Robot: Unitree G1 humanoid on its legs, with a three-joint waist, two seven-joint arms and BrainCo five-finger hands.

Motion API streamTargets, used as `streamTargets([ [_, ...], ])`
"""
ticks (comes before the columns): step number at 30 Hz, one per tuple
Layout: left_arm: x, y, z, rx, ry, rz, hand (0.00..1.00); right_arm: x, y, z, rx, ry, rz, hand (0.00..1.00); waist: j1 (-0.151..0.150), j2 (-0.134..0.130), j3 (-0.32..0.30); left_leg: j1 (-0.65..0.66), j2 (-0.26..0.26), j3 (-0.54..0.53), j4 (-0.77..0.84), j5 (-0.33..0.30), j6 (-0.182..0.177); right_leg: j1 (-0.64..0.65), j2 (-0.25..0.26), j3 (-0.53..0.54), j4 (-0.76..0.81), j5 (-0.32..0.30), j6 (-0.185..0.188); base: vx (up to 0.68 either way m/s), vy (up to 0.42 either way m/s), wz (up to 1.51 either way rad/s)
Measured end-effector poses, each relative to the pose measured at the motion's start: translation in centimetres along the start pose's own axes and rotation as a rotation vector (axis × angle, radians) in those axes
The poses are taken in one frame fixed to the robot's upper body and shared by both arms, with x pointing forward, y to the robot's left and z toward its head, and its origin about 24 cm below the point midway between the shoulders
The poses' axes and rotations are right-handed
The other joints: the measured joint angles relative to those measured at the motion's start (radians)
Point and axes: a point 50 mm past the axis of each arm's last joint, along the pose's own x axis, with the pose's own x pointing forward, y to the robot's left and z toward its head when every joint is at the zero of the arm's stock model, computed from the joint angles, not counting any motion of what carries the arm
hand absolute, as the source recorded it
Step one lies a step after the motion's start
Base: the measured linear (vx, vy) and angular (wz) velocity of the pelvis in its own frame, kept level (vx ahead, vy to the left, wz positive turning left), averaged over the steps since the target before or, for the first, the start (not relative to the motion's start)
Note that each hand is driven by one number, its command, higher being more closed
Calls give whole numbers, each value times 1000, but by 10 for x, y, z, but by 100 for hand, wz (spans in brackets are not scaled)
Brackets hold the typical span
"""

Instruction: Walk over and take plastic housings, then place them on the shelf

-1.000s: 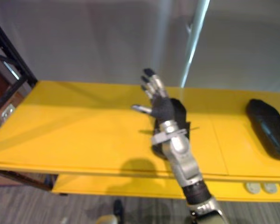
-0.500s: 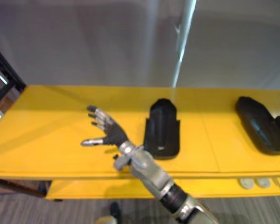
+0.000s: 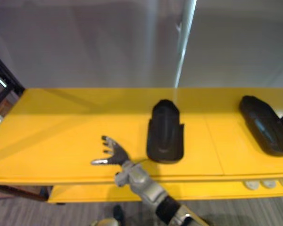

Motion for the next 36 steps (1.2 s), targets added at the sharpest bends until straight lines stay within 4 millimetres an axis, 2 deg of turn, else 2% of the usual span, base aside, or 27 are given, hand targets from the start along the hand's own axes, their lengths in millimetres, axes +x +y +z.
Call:
streamTargets([
  [7,0,-1,0,-7,6,-10,0,5,-33,8,5,-41,-266,0,-1,6,5,8,-20,-2,0,-13,14,2,-17,0,18,0,0,3,4,2],
  [18,0,-2,3,-3,-5,-30,0,2,-67,13,43,-88,-469,0,-4,2,27,20,-34,-2,0,-14,17,17,-31,-3,16,-18,14,0,-1,1],
  [25,-1,0,5,1,-19,-35,0,-1,-73,14,37,-106,-506,0,-6,-11,34,43,-39,3,-1,-26,7,35,-37,4,22,-16,16,26,-4,-1],
  [36,-1,2,1,1,-13,-30,0,-11,-78,12,52,-119,-549,0,-25,-12,34,52,-32,6,-1,-39,7,35,-33,11,33,-16,15,0,-2,-1],
])
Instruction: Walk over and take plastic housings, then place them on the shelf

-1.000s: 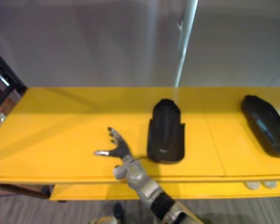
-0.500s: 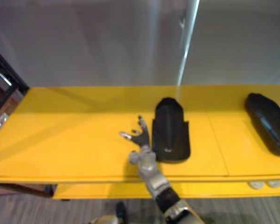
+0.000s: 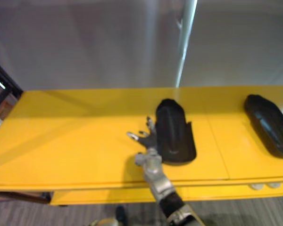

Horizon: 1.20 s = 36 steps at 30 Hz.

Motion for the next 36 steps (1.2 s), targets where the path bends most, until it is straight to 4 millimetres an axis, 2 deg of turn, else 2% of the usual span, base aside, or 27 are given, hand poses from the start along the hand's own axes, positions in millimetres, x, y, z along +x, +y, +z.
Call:
streamTargets([
  [6,-1,3,-3,9,-2,9,0,-6,2,-2,-2,1,31,0,3,-8,0,21,9,34,8,-14,-7,-29,1,78,14,-3,-8,6,12,-25],
  [8,-1,2,1,9,-28,13,0,-6,5,8,12,-40,48,0,0,-9,15,-6,19,44,39,-16,-7,-67,5,126,24,5,-25,-11,26,-38],
  [9,0,2,5,7,-49,16,0,-5,7,15,22,-71,63,0,0,-9,37,-42,35,55,108,-45,-8,-87,9,158,24,8,-30,-39,20,-47],
  [12,1,-4,14,40,-84,17,0,-5,7,26,11,-123,86,0,-8,7,69,-85,55,77,196,-83,1,-109,13,193,22,14,-22,-60,14,-28],
  [15,2,-13,28,82,-136,-2,0,-3,4,44,-13,-207,121,0,-29,37,118,-119,65,79,241,-95,5,-130,15,214,23,17,-15,-90,37,-10],
  [18,3,-19,41,107,-168,1,0,-2,2,59,-49,-278,161,0,-37,59,153,-144,66,82,236,-83,11,-167,15,219,38,20,-10,-118,27,-4],
  [22,3,-22,47,109,-184,-9,0,-2,3,67,-72,-315,190,0,-37,66,168,-142,57,80,192,-52,14,-183,13,216,43,23,-5,-62,10,5],
  [26,3,-24,49,106,-196,-14,0,1,7,77,-102,-347,308,0,-31,71,175,-131,44,75,132,-14,19,-194,12,209,49,24,-2,-16,10,7],
  [32,4,-23,45,114,-159,-13,0,-4,29,95,-41,-401,615,0,-29,72,177,-81,34,66,91,5,15,-154,7,190,49,15,7,3,0,5],
  [36,4,-20,43,119,-140,3,0,-13,25,122,77,-484,684,0,-26,66,174,-47,32,54,23,41,11,-134,17,179,34,15,7,0,-8,9],
])
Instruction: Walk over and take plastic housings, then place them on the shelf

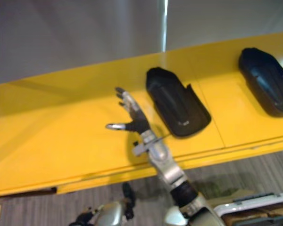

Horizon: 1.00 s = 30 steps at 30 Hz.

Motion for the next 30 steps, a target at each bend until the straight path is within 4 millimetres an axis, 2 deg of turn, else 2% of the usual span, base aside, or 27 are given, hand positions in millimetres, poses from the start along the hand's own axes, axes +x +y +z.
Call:
streamTargets([
  [1,0,2,0,-10,4,11,0,0,-11,20,13,-81,-27,0,0,-8,2,13,1,-2,-13,7,-2,11,4,-2,-3,1,0,0,0,0],
  [2,0,3,-1,-13,6,14,0,0,-18,28,19,-112,-47,0,-1,-13,-1,15,2,-1,-13,8,-2,13,4,-2,-4,1,1,0,0,0],
  [3,-1,5,-3,-18,9,20,0,-4,-34,46,20,-188,-94,0,-3,-20,-5,19,2,-1,-13,9,-3,19,6,-2,-7,2,2,0,0,0],
  [4,-1,7,-4,-24,12,25,0,-11,-51,64,-3,-253,-155,0,-3,-27,-8,26,1,-1,-13,9,-4,29,6,-2,-14,4,5,0,0,0],
  [5,-1,8,-6,-29,14,28,0,-15,-59,73,-28,-281,-184,0,-5,-30,-11,27,1,0,-13,9,-4,29,5,-1,-14,4,5,0,0,0],
  [7,-2,11,-9,-41,18,37,0,-36,-90,101,-148,-355,-318,0,-15,-40,-17,27,1,3,-13,9,-4,28,6,3,-15,7,5,2,11,-4],
  [10,-3,11,-11,-43,17,38,0,-63,-117,121,-284,-373,-507,0,-29,-44,-19,28,1,9,-13,9,-4,24,6,9,-16,11,5,-7,13,-7],
  [12,-5,12,-13,-52,5,39,0,-93,-137,130,-413,-331,-679,0,-39,-44,-20,28,3,35,-19,9,-4,5,8,38,-17,17,3,-17,28,-29],
  [13,-5,13,-14,-51,3,40,0,-101,-141,131,-436,-309,-715,0,-46,-44,-20,28,3,39,-19,9,-4,2,8,42,-18,18,3,-19,30,-29],
  [15,-7,13,-18,-54,4,41,0,-131,-152,129,-501,-200,-808,0,-74,-45,-20,27,3,56,-20,9,-4,-16,7,65,-18,18,3,-8,27,-22],
  [18,-8,14,-21,-54,4,44,0,-159,-156,123,-525,-92,-870,0,-99,-45,-20,25,8,82,-19,8,-4,-39,9,91,-14,19,4,6,17,-25],
  [21,-8,16,-19,-52,-7,44,0,-173,-156,119,-521,-38,-883,0,-119,-47,-19,9,14,90,-19,9,-4,-63,13,97,-13,25,3,1,10,-13],
  [30,-8,21,-12,-45,-34,49,0,-187,-167,99,-411,58,-879,0,-113,-74,-5,-12,14,81,-15,10,-3,-78,15,94,-8,30,3,20,4,3],
])
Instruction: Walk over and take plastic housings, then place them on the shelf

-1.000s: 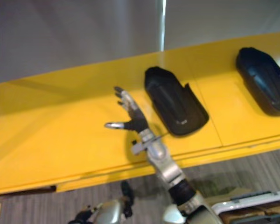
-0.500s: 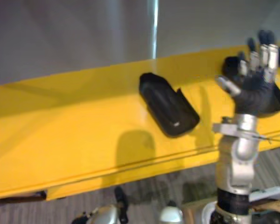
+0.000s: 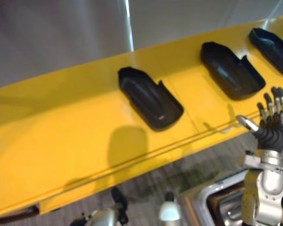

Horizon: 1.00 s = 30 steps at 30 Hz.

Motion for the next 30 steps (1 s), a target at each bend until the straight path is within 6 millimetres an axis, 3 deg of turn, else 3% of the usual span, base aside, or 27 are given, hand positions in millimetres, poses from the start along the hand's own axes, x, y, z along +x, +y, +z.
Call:
streamTargets([
  [10,1,2,2,-14,9,6,0,27,0,-15,19,33,-8,0,7,-4,3,-6,-1,-9,0,0,0,2,0,-8,4,1,0,12,1,1],
  [15,1,-1,9,6,-11,-14,0,37,-5,-28,52,82,-10,0,11,10,14,-12,-10,-39,0,4,6,17,-6,-38,4,-1,-2,12,12,15],
  [21,2,-11,15,-5,-29,-55,0,55,11,-32,82,87,82,0,34,46,45,-16,-17,-57,0,8,10,20,-13,-58,14,-4,-4,-4,19,10],
  [25,2,-12,19,-5,-42,-64,0,61,22,-36,97,98,142,0,53,48,60,-19,-17,-62,0,11,11,15,-14,-62,28,-13,-5,12,6,5],
  [30,2,-14,24,-5,-62,-72,0,71,30,-37,97,106,188,0,54,55,69,-33,-21,-85,1,15,12,15,-15,-85,29,-13,-5,22,5,12],
])
